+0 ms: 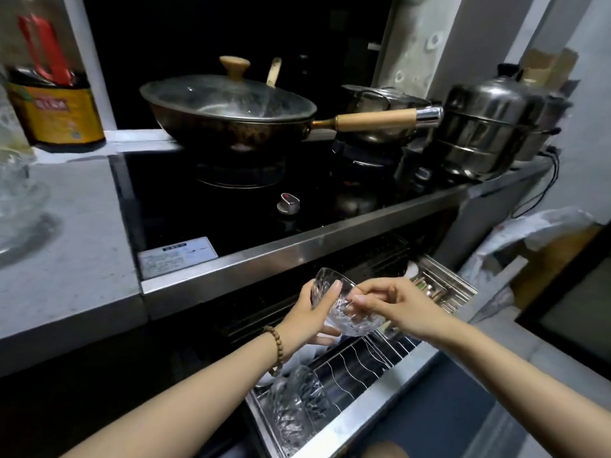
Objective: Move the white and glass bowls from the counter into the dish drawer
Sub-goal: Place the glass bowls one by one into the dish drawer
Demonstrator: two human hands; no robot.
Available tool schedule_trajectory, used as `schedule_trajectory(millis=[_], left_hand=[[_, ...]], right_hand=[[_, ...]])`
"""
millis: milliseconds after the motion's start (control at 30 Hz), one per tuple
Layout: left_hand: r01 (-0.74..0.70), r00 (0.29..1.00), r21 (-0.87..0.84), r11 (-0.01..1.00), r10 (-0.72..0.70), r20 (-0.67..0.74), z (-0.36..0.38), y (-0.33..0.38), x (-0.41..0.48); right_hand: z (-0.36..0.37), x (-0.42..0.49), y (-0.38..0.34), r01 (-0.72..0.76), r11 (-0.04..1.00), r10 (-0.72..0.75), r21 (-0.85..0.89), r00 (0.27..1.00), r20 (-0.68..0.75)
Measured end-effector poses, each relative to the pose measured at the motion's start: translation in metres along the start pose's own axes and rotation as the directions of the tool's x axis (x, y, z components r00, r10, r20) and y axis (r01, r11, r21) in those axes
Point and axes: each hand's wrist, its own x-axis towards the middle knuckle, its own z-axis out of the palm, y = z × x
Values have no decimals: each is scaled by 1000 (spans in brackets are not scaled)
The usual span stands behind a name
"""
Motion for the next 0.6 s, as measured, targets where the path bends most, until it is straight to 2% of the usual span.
schedule_trajectory(millis=[133, 233, 333, 400, 467, 600], left_hand=[[113, 994, 43, 993, -114, 6, 5, -29, 16], [119, 992, 218, 969, -123, 3, -3, -57, 23], [69, 995, 439, 896, -93, 32, -17, -83, 22], [25, 998, 582, 813, -53, 30, -28, -103, 23], [-6, 999, 731, 682, -25, 32, -37, -122, 24], [-23, 995, 909, 416, -74, 60, -49, -154, 25]], right_hand=[[2, 6, 27, -137, 990, 136, 39, 990, 22], [4, 15, 51, -276, 960, 275, 44, 961, 21], [8, 24, 74, -410, 911, 410, 48, 912, 3], [10, 31, 88, -488, 870, 490, 65, 871, -14], [10, 39, 103, -552, 831, 555, 68, 831, -28], [14, 55, 128, -691, 718, 694, 82, 720, -15]])
